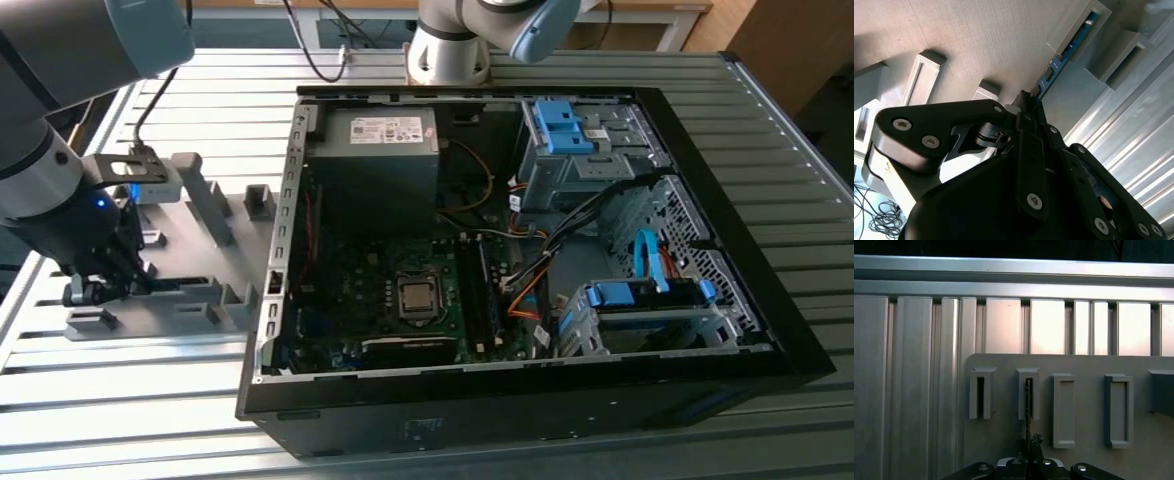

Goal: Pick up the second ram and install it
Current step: 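Pick up the second ram and move it above second insertion slot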

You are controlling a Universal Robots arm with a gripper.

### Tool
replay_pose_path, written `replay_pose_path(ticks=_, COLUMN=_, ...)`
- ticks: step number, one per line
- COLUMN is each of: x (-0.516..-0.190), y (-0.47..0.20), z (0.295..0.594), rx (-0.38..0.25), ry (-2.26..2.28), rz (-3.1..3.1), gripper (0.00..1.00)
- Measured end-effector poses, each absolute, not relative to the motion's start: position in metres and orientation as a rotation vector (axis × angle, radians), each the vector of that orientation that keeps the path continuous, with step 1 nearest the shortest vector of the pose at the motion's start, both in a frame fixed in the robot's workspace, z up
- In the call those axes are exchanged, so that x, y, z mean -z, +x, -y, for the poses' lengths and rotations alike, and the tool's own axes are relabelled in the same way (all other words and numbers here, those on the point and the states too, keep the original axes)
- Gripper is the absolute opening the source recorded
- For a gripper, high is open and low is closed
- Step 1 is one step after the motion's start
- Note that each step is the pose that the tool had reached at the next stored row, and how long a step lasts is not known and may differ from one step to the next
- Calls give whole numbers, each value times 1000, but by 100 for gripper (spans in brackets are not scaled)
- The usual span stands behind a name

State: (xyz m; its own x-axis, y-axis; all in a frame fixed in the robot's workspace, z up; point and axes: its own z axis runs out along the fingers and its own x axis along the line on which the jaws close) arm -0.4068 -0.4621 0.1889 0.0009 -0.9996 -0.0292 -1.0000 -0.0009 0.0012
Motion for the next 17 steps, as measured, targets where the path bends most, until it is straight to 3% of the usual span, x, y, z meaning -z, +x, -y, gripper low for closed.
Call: replay_pose_path(ticks=17, x=-194, y=-407, z=462, rx=-34, ry=-2208, rz=-2207, gripper=14)
